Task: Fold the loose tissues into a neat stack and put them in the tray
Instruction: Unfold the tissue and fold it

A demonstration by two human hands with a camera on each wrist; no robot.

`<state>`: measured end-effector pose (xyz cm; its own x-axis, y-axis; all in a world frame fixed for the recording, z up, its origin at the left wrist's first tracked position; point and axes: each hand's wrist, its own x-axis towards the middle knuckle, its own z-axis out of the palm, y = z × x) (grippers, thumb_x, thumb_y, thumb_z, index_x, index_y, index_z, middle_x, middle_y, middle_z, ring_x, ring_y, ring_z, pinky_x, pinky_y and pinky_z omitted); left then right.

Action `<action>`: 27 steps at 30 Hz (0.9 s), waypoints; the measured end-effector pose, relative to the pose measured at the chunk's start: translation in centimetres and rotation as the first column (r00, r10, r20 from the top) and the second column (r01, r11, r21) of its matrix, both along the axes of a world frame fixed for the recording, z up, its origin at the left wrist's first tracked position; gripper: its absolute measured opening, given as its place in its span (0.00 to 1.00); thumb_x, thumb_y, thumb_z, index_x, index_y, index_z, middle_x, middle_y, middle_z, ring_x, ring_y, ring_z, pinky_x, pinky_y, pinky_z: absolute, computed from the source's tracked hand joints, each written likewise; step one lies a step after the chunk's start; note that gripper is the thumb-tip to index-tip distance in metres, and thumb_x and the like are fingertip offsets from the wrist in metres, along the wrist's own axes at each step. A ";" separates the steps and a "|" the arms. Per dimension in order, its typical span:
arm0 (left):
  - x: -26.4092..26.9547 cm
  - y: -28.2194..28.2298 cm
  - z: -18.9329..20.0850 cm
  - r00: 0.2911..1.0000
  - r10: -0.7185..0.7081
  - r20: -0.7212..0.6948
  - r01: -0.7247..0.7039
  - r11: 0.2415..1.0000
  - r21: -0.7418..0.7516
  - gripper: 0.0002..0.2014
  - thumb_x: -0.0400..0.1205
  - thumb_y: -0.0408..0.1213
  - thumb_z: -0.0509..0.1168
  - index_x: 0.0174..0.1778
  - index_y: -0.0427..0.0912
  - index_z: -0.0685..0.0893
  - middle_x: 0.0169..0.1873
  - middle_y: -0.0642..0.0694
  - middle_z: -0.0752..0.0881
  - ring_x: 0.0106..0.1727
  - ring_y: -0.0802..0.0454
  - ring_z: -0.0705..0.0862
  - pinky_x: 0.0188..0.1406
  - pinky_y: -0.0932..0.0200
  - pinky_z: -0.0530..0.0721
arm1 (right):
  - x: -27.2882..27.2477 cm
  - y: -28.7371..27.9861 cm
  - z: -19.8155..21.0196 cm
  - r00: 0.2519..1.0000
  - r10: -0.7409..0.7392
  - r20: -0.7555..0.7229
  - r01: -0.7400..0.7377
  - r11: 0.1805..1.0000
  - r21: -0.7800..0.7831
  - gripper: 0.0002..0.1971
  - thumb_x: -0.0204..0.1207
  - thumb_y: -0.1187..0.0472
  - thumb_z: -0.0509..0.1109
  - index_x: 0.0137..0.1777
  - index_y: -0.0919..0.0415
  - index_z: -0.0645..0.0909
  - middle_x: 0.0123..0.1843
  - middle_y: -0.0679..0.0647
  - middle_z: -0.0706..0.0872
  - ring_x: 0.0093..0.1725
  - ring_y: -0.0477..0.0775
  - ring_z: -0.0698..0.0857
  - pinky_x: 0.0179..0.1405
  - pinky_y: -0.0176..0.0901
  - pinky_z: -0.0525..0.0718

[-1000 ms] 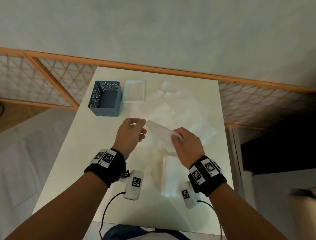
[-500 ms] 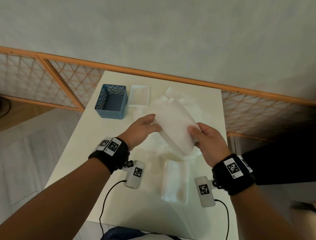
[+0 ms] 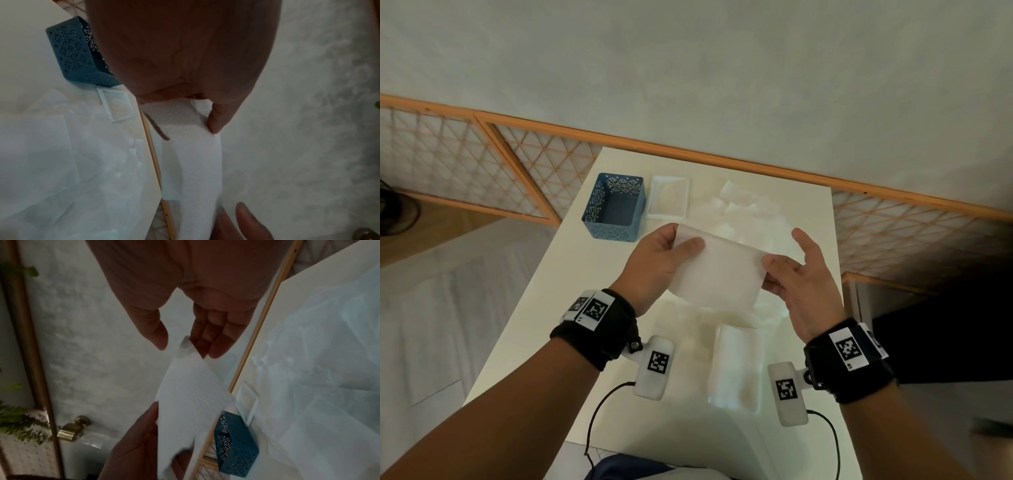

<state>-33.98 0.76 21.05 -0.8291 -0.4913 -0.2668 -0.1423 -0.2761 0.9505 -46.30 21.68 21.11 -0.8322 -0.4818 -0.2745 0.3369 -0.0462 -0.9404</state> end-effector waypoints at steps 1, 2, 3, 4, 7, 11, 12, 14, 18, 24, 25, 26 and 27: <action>0.0 0.0 -0.1 0.999 0.032 -0.001 -0.032 0.999 0.010 0.09 0.86 0.35 0.74 0.61 0.38 0.90 0.58 0.37 0.93 0.56 0.41 0.91 0.65 0.36 0.89 | 0.1 0.0 0.0 0.999 0.007 -0.034 -0.007 1.000 0.011 0.33 0.81 0.66 0.77 0.82 0.49 0.68 0.50 0.60 0.89 0.57 0.60 0.90 0.60 0.60 0.90; 0.1 0.1 -0.2 0.998 0.058 0.001 -0.058 0.998 0.018 0.09 0.86 0.34 0.74 0.61 0.38 0.90 0.58 0.36 0.93 0.55 0.40 0.91 0.66 0.34 0.88 | 0.2 -0.2 -0.1 0.997 0.023 -0.076 -0.021 0.999 0.031 0.30 0.81 0.66 0.77 0.79 0.48 0.71 0.47 0.58 0.90 0.55 0.58 0.90 0.60 0.60 0.90; 0.2 0.1 -0.1 0.998 0.069 0.003 -0.069 0.997 0.016 0.09 0.86 0.34 0.74 0.61 0.37 0.90 0.57 0.36 0.93 0.55 0.41 0.91 0.66 0.34 0.87 | 0.3 -0.3 -0.1 0.991 0.049 -0.123 -0.042 0.997 0.061 0.27 0.81 0.65 0.78 0.76 0.47 0.75 0.45 0.55 0.90 0.53 0.57 0.89 0.59 0.60 0.90; 0.2 0.2 -0.1 0.997 0.071 0.005 -0.071 0.997 0.000 0.09 0.86 0.34 0.75 0.60 0.37 0.90 0.57 0.36 0.93 0.54 0.42 0.91 0.65 0.35 0.87 | 0.3 -0.4 -0.2 0.982 0.079 -0.170 -0.063 0.993 0.097 0.24 0.80 0.63 0.78 0.73 0.46 0.79 0.43 0.52 0.89 0.50 0.56 0.88 0.59 0.60 0.88; 0.3 0.5 -0.2 0.997 0.075 0.020 -0.073 0.992 -0.102 0.09 0.85 0.34 0.76 0.59 0.37 0.91 0.55 0.39 0.94 0.54 0.45 0.92 0.63 0.42 0.89 | 0.2 -0.7 -0.2 0.953 0.118 -0.280 -0.065 0.979 0.191 0.16 0.80 0.64 0.77 0.63 0.45 0.89 0.40 0.51 0.82 0.43 0.55 0.82 0.54 0.54 0.84; 0.4 0.3 -0.5 0.995 0.084 0.057 -0.067 0.967 -0.245 0.07 0.82 0.38 0.79 0.54 0.42 0.92 0.51 0.42 0.95 0.56 0.38 0.92 0.63 0.38 0.89 | 0.2 -0.7 0.0 0.911 0.156 -0.382 -0.032 0.950 0.311 0.13 0.81 0.63 0.76 0.57 0.43 0.90 0.48 0.51 0.91 0.46 0.48 0.87 0.49 0.35 0.85; 0.4 0.2 -0.4 0.994 0.087 0.068 -0.065 0.958 -0.280 0.07 0.82 0.39 0.79 0.52 0.42 0.92 0.49 0.42 0.94 0.53 0.39 0.92 0.60 0.39 0.90 | 0.3 -0.8 0.1 0.903 0.158 -0.400 -0.022 0.946 0.324 0.11 0.81 0.63 0.76 0.56 0.43 0.90 0.47 0.49 0.92 0.44 0.43 0.86 0.46 0.31 0.83; 0.4 0.0 -0.6 0.992 0.090 0.085 -0.053 0.930 -0.363 0.06 0.82 0.41 0.79 0.47 0.44 0.91 0.40 0.48 0.93 0.41 0.49 0.89 0.46 0.47 0.89 | 0.3 -0.8 0.2 0.894 0.153 -0.420 -0.002 0.940 0.340 0.09 0.81 0.62 0.76 0.54 0.46 0.90 0.45 0.48 0.91 0.40 0.39 0.84 0.41 0.26 0.80; 0.3 0.1 -0.7 0.991 0.107 0.085 -0.055 0.881 -0.469 0.10 0.82 0.38 0.79 0.52 0.48 0.84 0.27 0.64 0.84 0.30 0.65 0.79 0.37 0.68 0.77 | 0.2 -0.5 0.0 0.889 0.130 -0.439 0.030 0.940 0.339 0.04 0.81 0.61 0.77 0.50 0.51 0.89 0.42 0.50 0.89 0.37 0.38 0.82 0.38 0.25 0.79; 0.5 0.0 -0.5 0.996 0.006 0.087 0.049 0.787 -0.615 0.33 0.84 0.42 0.77 0.84 0.63 0.73 0.39 0.50 0.80 0.40 0.59 0.80 0.48 0.69 0.82 | -0.1 -0.2 -0.2 0.873 0.148 -0.464 0.039 0.928 0.370 0.04 0.81 0.61 0.77 0.51 0.51 0.88 0.42 0.47 0.89 0.38 0.37 0.83 0.39 0.25 0.80; 0.4 0.0 -0.3 0.995 -0.015 0.097 0.072 0.779 -0.623 0.28 0.84 0.42 0.77 0.80 0.62 0.79 0.37 0.51 0.78 0.38 0.60 0.79 0.46 0.68 0.81 | -0.1 -0.2 -0.2 0.868 0.153 -0.472 0.038 0.928 0.370 0.05 0.81 0.62 0.76 0.52 0.50 0.88 0.42 0.46 0.89 0.38 0.37 0.83 0.39 0.26 0.80; 0.3 -0.1 -0.2 0.994 -0.019 0.106 0.080 0.785 -0.614 0.21 0.84 0.42 0.77 0.73 0.60 0.86 0.36 0.54 0.77 0.36 0.61 0.77 0.43 0.68 0.79 | -0.1 -0.1 -0.3 0.865 0.155 -0.478 0.035 0.930 0.365 0.06 0.82 0.62 0.76 0.53 0.49 0.88 0.43 0.45 0.88 0.39 0.37 0.83 0.40 0.27 0.80; 0.2 -0.1 -0.1 0.994 -0.015 0.112 0.079 0.802 -0.592 0.15 0.84 0.41 0.77 0.66 0.58 0.90 0.34 0.55 0.77 0.34 0.62 0.77 0.41 0.69 0.78 | -0.2 -0.1 -0.3 0.864 0.153 -0.479 0.030 0.935 0.353 0.08 0.82 0.63 0.76 0.55 0.48 0.87 0.44 0.45 0.88 0.39 0.37 0.83 0.40 0.28 0.80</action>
